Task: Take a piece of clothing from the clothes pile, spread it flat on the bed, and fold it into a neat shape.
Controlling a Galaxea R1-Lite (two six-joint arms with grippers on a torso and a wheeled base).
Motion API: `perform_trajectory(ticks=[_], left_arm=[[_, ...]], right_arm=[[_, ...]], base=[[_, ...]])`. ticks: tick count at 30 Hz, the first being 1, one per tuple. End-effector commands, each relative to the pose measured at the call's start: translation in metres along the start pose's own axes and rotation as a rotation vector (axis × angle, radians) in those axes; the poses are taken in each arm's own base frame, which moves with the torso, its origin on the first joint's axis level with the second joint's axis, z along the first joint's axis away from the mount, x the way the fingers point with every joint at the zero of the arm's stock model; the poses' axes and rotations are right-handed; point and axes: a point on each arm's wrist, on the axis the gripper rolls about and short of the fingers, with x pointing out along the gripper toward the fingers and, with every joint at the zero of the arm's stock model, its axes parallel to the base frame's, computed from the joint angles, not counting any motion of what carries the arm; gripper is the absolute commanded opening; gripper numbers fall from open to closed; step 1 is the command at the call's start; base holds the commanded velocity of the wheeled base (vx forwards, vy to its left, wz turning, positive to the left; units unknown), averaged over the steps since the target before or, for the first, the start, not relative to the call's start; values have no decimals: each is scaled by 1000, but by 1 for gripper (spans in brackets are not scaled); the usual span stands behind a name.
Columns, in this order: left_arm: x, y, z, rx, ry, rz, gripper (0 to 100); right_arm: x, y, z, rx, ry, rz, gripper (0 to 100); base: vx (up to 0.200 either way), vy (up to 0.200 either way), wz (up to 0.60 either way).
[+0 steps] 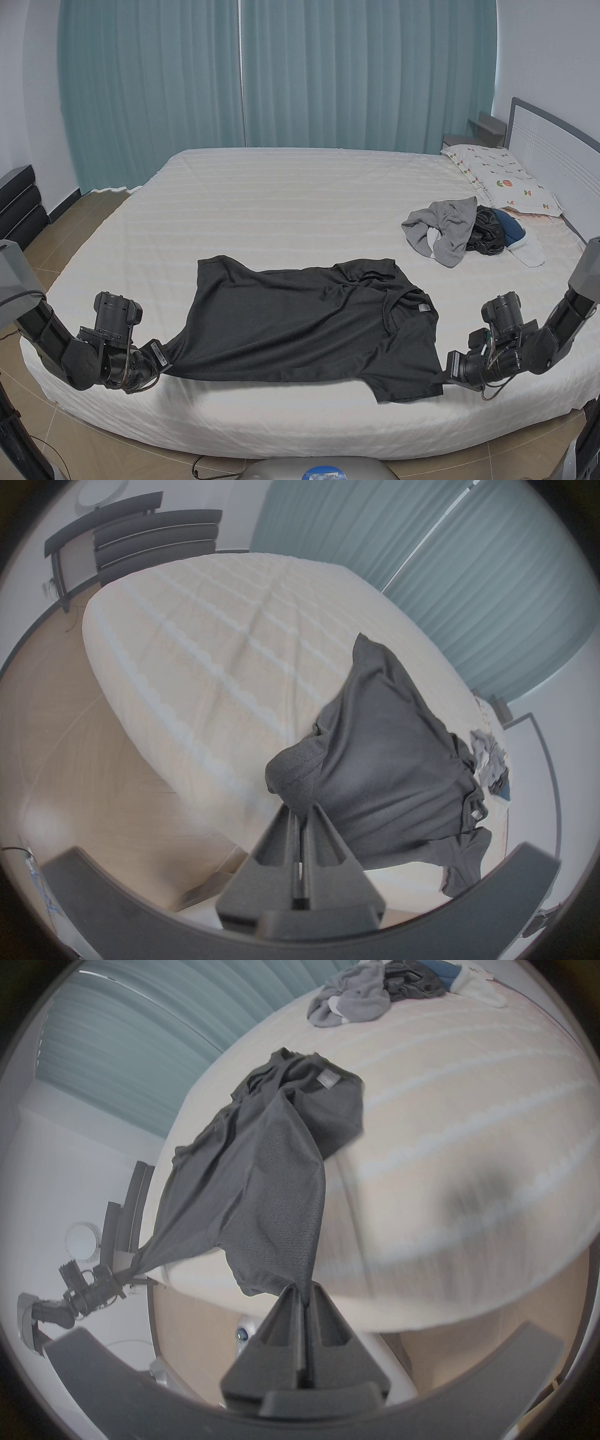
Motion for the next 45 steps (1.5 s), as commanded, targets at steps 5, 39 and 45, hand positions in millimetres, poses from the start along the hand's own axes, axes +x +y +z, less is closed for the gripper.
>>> perform_trajectory(ticks=[5,39,45], left_arm=[[-9,11,-11,106,88,74,0],[-17,-7,14,-37,121,-78,100],[-8,0,20,-69,135,-59,100]], right_arm=[[-31,-16,-43,-48,62,-31,0],[-20,26,48,206,-207,173,100],[-3,25,45,210,-239,197,100]], base=[[0,0,0],[0,0,0],[0,167,0]])
